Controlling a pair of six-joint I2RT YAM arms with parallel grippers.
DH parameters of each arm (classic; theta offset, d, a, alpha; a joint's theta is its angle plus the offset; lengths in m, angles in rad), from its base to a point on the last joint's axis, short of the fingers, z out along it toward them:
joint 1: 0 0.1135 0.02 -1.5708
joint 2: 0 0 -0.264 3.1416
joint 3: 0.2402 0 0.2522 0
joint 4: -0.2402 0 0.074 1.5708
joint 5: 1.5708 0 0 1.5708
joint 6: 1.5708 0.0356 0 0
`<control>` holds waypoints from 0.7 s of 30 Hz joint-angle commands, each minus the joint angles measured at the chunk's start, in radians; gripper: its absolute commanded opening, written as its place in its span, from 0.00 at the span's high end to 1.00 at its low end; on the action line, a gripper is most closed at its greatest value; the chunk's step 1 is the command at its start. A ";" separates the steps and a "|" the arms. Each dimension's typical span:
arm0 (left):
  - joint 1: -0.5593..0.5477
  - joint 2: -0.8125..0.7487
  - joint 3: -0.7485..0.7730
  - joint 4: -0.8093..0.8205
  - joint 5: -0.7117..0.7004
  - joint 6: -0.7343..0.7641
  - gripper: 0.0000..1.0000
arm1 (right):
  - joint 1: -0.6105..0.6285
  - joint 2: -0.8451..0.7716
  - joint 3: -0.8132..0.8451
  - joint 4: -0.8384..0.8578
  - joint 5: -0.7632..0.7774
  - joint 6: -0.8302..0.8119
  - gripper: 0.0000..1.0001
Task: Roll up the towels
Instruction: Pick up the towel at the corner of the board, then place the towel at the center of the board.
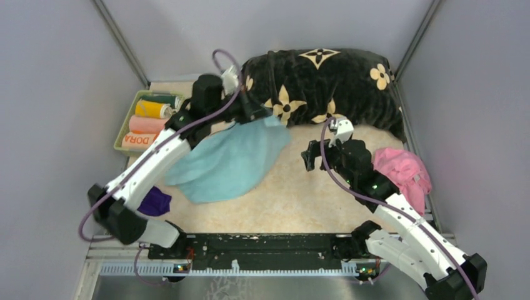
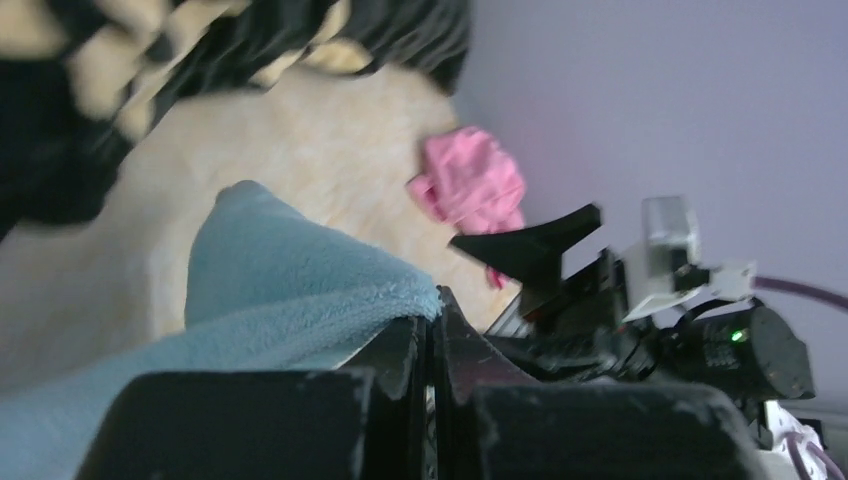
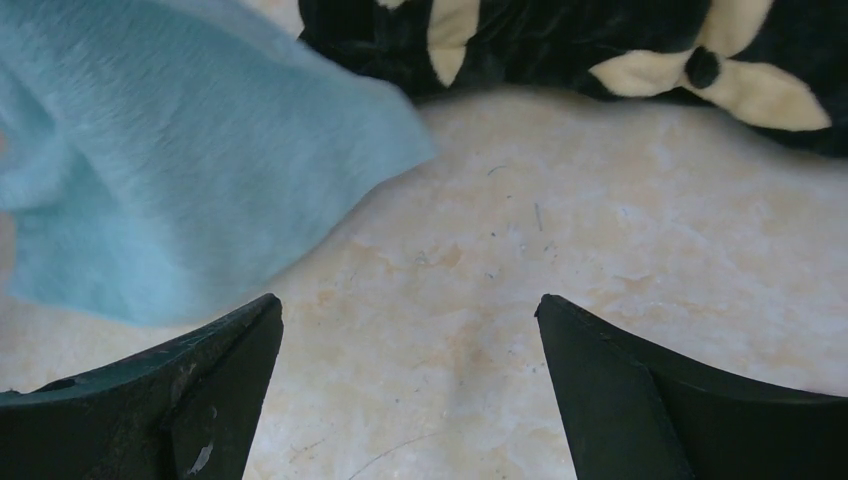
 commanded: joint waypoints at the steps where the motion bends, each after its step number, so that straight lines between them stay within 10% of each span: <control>1: -0.085 0.190 0.359 0.088 0.140 0.115 1.00 | 0.008 -0.066 0.106 -0.060 0.155 -0.010 0.01; 5: -0.105 0.245 0.488 0.146 0.180 0.132 1.00 | 0.007 -0.111 0.157 -0.111 0.217 -0.035 0.01; 11: -0.105 0.109 0.301 0.226 0.217 0.149 1.00 | 0.008 -0.160 0.186 -0.140 0.236 -0.058 0.01; 21: -0.096 -0.175 -0.055 0.120 -0.268 0.299 1.00 | 0.007 -0.036 0.147 -0.106 0.028 -0.029 0.01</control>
